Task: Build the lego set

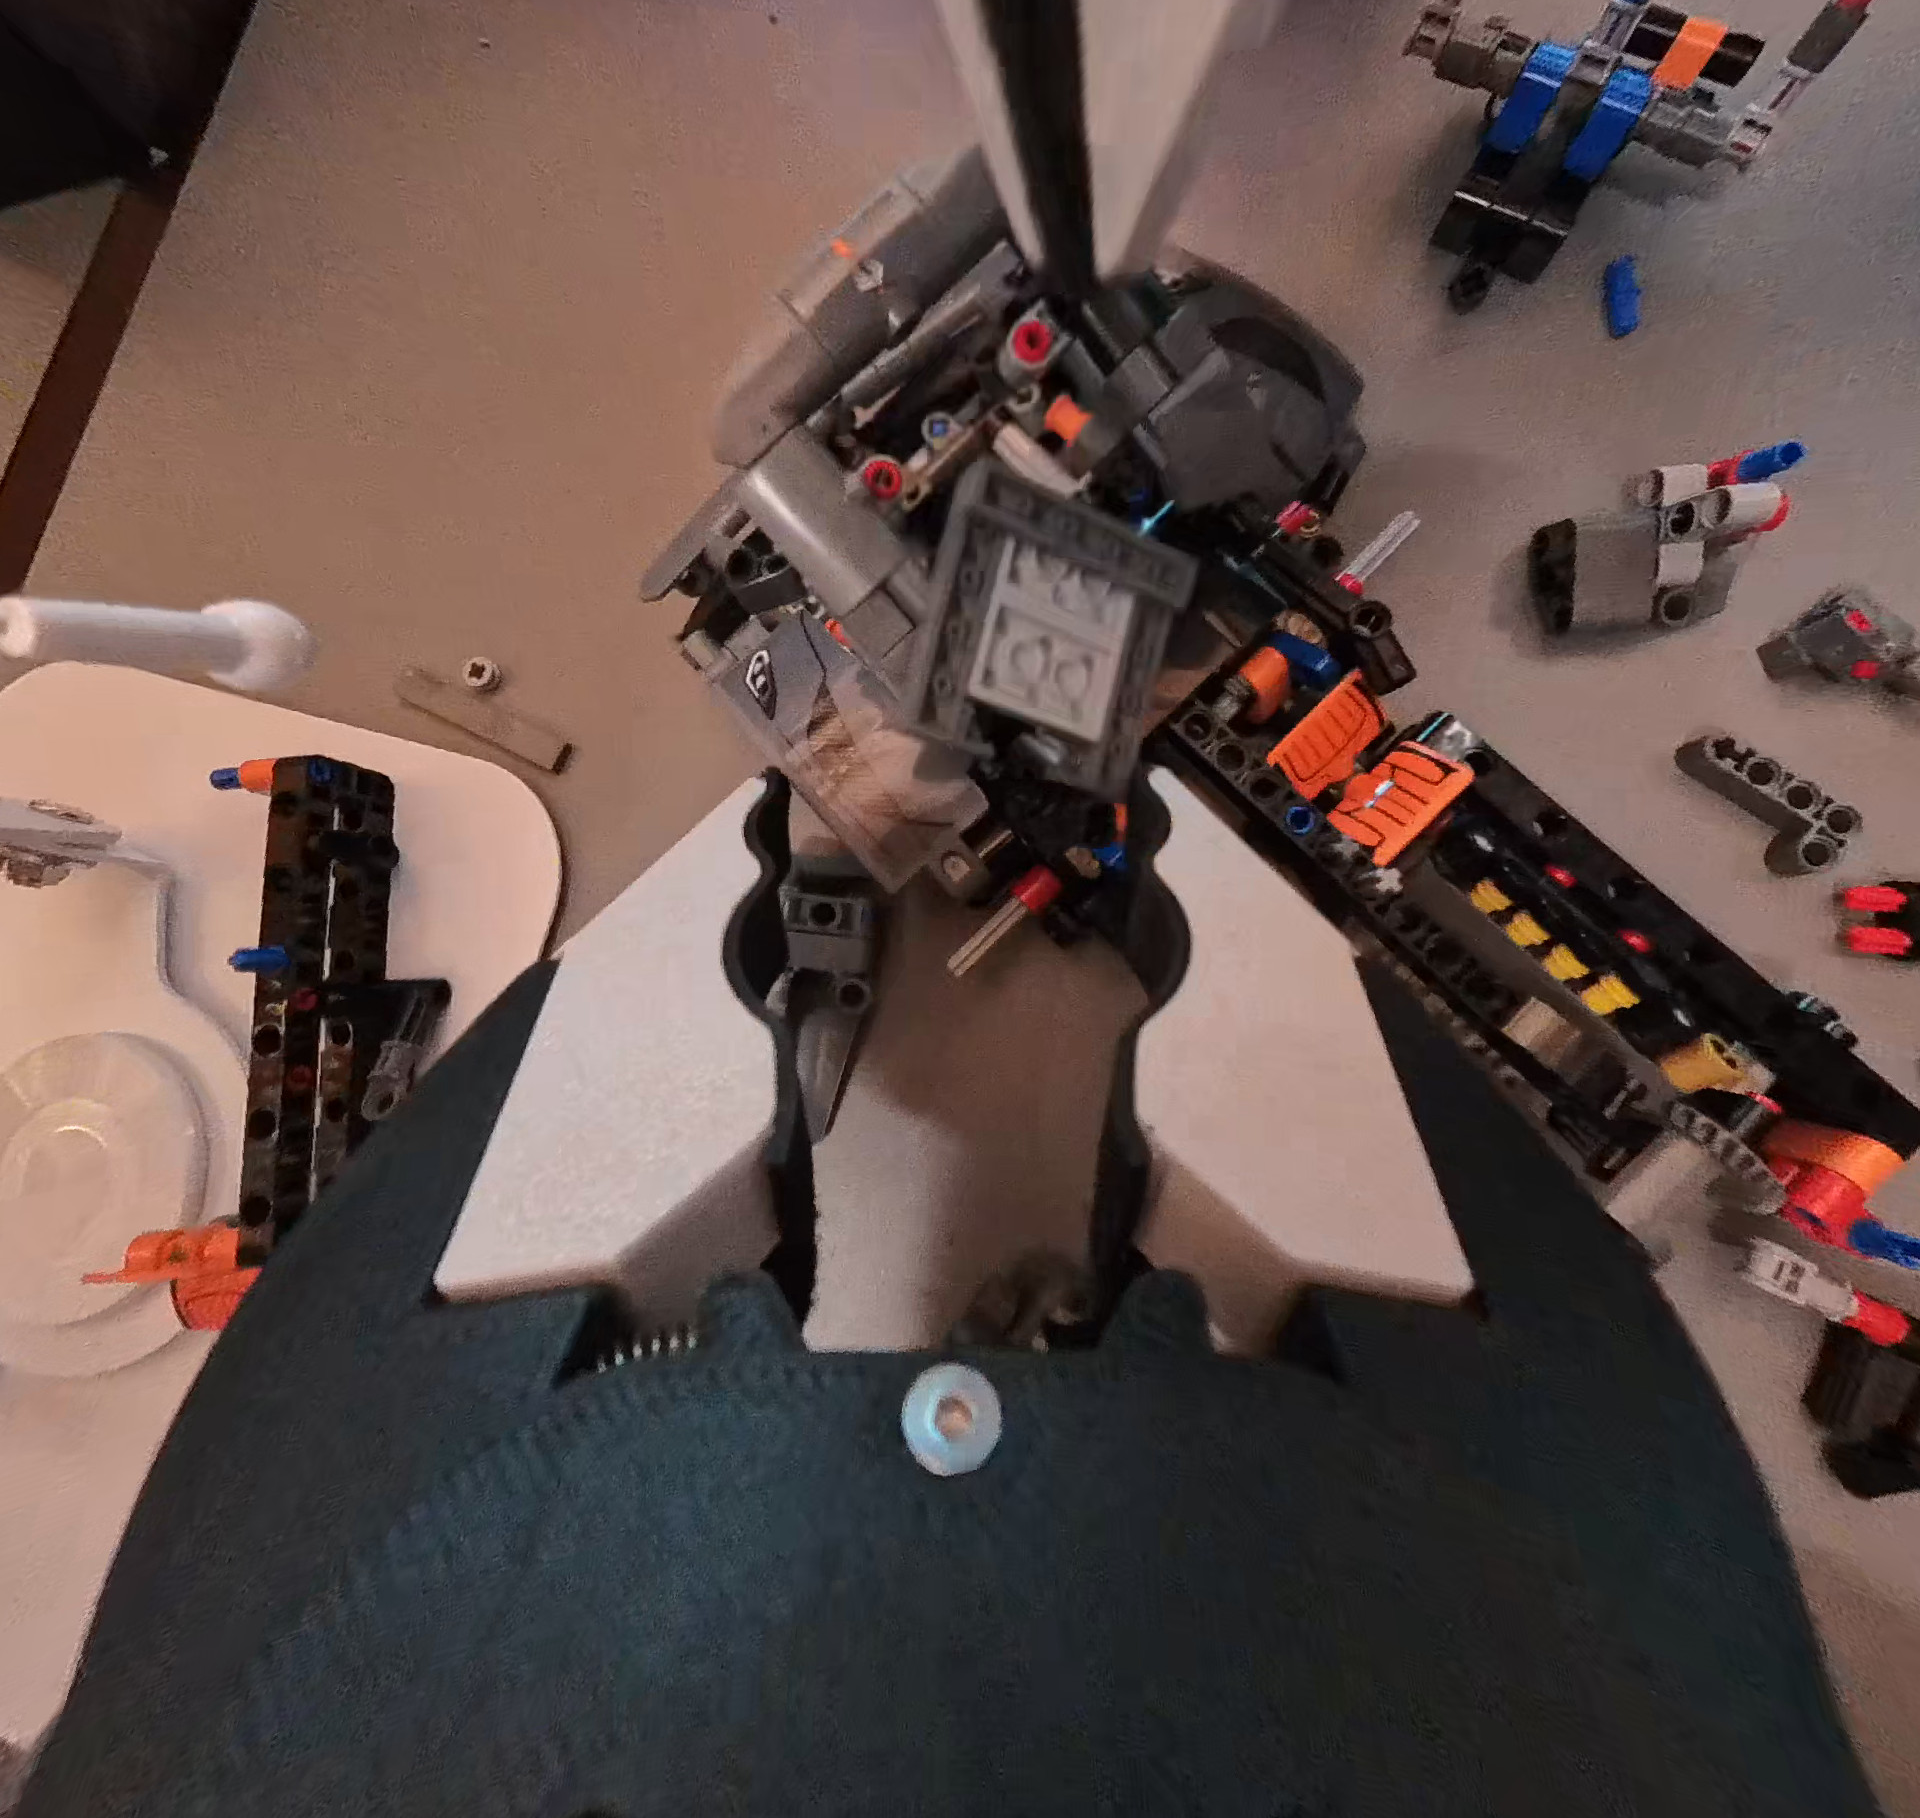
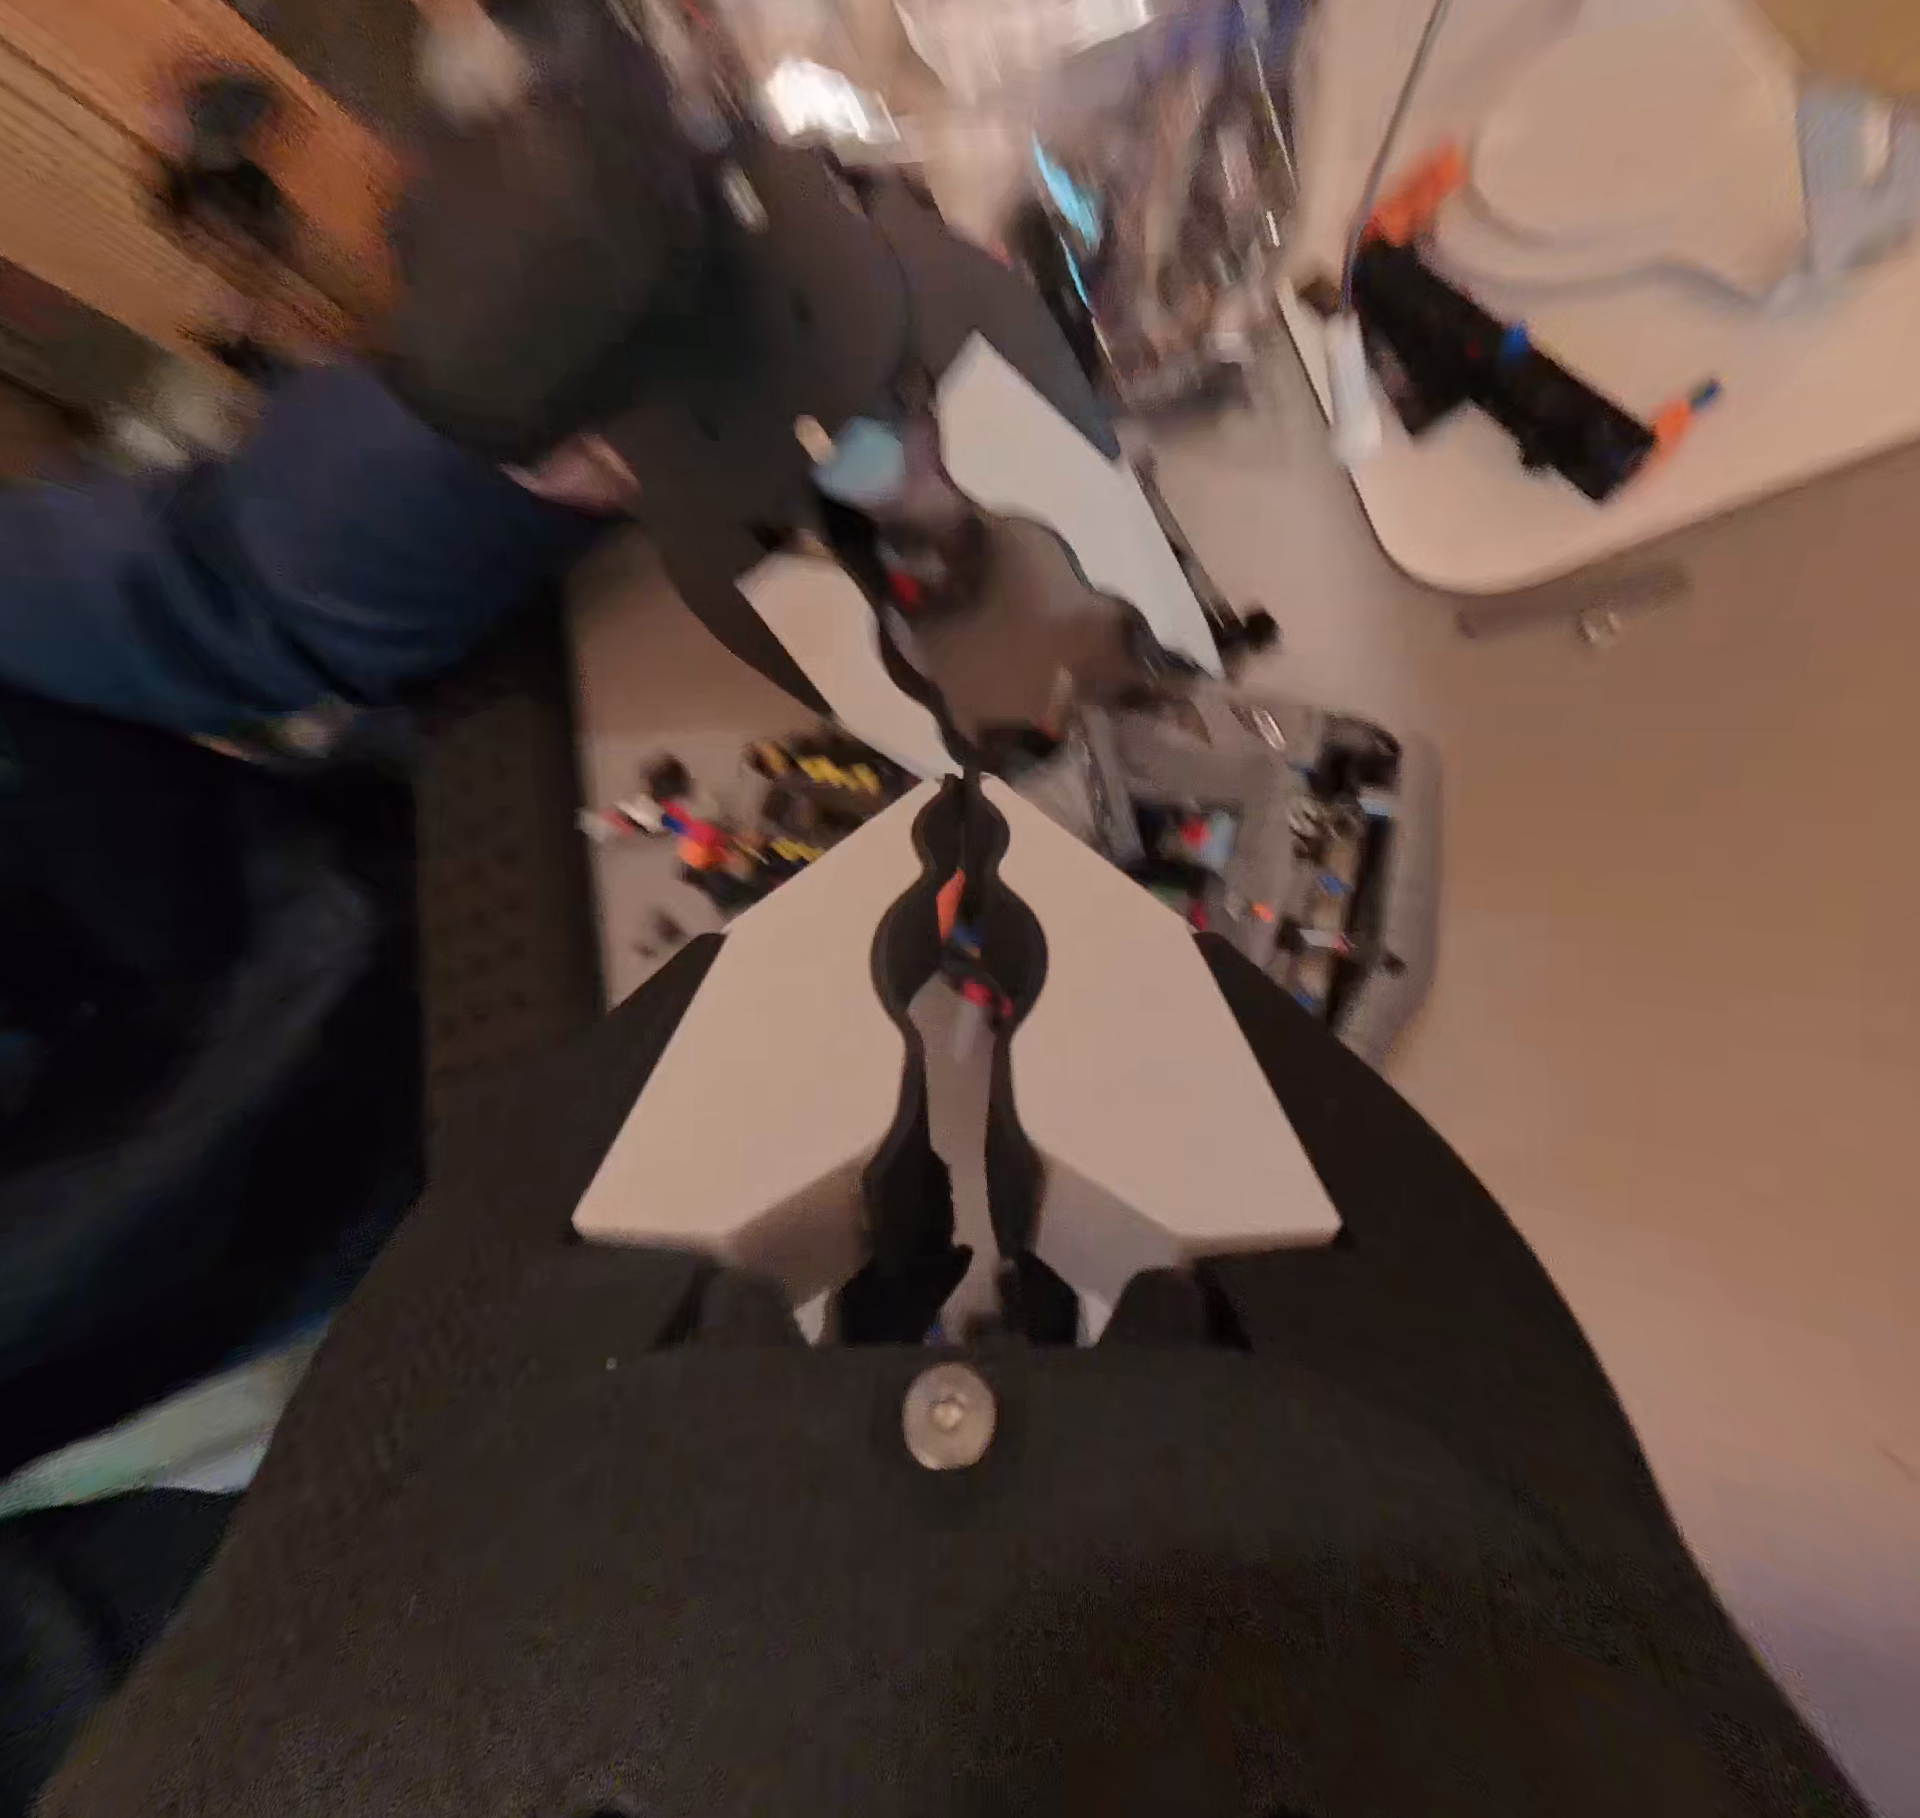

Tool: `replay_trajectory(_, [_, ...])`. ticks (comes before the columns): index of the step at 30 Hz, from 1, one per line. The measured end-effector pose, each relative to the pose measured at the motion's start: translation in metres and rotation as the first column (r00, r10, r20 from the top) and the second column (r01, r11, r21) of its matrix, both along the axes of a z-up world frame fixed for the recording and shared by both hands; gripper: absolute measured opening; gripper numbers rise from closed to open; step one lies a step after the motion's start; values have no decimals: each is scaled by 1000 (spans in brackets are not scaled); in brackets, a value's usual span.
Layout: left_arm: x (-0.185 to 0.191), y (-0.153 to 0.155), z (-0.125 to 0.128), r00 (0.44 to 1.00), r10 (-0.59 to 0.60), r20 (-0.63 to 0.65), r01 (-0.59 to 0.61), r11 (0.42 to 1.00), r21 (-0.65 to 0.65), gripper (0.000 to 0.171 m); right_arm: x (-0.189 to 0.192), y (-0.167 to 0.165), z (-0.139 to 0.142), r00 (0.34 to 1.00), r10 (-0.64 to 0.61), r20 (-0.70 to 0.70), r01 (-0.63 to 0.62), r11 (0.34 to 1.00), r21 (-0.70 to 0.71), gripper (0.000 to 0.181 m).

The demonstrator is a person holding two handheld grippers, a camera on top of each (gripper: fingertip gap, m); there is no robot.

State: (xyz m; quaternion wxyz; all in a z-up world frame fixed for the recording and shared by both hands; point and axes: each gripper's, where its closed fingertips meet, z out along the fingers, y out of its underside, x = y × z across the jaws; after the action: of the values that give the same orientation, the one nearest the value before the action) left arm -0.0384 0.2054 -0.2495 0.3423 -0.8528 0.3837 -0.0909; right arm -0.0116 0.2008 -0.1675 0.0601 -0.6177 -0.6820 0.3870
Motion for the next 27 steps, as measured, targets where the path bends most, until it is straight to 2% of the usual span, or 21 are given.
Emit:
replay_trajectory(1, [1,1,0,1000,0,-2,0,1000,5,61,5,-2,-10,998,33,52,-36,998,59,0])
replay_trajectory(2, [1,1,0,1000,-3,-2,3,1000,9,60,6,-10,-11,996,69,59,-73,996,58,0])
replay_trajectory(3, [1,1,0,1000,-5,-3,5,1000,11,59,4,-10,-7,997,54,52,-57,996,71,4])
replay_trajectory(5, [1,0,1,1000,-4,-7,4,1000,12,58,4,14,-5,996,-50,73,33,976,214,26])
replay_trajectory(7, [1,0,1,1000,-5,-15,6,1000,16,58,6,42,-6,988,-141,54,114,929,351,44])
replay_trajectory(8, [1,0,1,1000,-6,-21,6,1000,16,58,11,47,-15,982,-160,96,116,928,355,47])
replay_trajectory(10, [1,-1,1,1000,-10,-27,11,1000,15,58,18,40,-37,975,-122,184,69,960,271,47])
replay_trajectory(11, [2,-1,0,999,-17,-29,17,1000,14,60,21,39,-49,965,-116,235,60,970,234,47])
replay_trajectory(12, [3,-1,0,999,-24,-34,24,1000,19,60,23,37,-60,954,-105,283,48,978,202,38])
replay_trajectory(13, [4,-1,0,999,-27,-34,27,999,25,61,20,34,-62,955,-78,285,31,986,166,20])
replay_trajectory(15, [3,0,0,998,-18,-52,19,999,25,60,12,25,-51,976,-29,216,-3,989,149,4])
replay_trajectory(22, [-1,1,1,1000,3,-4,-3,1000,5,60,-2,-6,-36,972,35,234,-125,916,382,2])
replay_trajectory(27, [-3,1,2,998,0,-69,3,999,37,61,5,4,-42,970,10,243,-96,934,346,2])
